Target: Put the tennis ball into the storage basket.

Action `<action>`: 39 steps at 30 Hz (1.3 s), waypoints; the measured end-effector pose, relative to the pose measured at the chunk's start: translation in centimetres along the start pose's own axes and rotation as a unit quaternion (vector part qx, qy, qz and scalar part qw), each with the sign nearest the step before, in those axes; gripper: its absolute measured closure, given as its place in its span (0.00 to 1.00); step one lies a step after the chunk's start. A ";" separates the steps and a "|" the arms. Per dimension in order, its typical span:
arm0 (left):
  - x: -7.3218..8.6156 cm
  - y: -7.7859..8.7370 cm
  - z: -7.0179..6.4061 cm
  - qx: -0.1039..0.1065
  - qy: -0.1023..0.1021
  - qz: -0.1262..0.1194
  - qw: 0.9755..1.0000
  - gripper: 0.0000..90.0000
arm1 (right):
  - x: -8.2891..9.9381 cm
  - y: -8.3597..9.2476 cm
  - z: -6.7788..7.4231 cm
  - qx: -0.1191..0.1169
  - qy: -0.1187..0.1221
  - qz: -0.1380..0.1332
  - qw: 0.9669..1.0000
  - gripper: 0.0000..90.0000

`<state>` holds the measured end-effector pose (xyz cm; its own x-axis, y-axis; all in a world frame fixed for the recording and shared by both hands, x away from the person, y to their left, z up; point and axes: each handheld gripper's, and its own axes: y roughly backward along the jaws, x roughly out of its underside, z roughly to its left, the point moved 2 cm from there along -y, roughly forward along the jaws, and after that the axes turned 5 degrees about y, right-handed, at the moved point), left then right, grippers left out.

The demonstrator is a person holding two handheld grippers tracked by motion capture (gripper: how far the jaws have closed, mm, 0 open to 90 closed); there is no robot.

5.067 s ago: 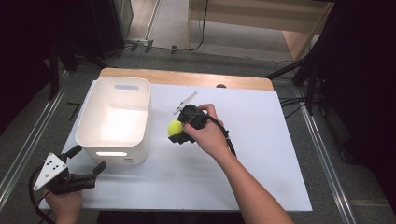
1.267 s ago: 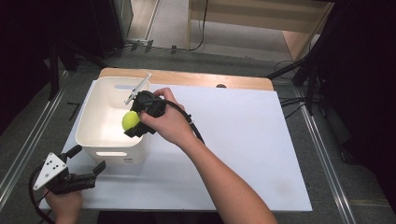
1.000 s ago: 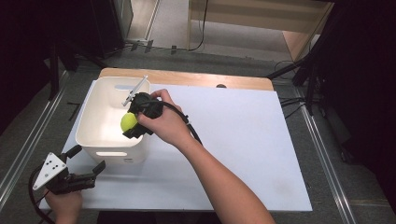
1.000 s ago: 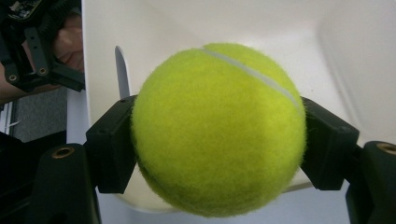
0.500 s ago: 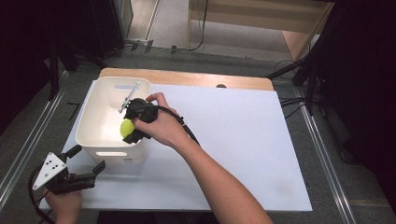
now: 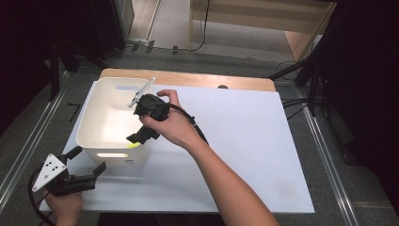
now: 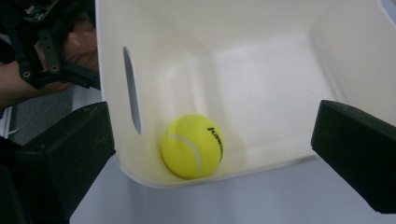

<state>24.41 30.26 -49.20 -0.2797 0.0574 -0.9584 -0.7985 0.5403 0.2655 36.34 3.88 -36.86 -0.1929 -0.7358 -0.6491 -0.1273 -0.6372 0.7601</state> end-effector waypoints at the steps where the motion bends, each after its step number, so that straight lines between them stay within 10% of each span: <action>1: 0.0 0.0 0.0 0.000 0.001 0.000 1.000 0.00 | 0.2 0.2 -0.1 0.009 0.003 -0.007 1.000 0.00; 39: 0.0 0.0 0.0 -0.001 0.002 0.000 1.000 0.00 | 10.0 6.2 -0.1 0.108 -0.076 -0.073 0.989 0.00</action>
<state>24.39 30.29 -49.22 -0.2814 0.0535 -0.9581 -0.7993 0.5394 0.2648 33.72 -7.45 -38.68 -0.2988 -0.5859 -0.7533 -0.3658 -0.6587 0.6575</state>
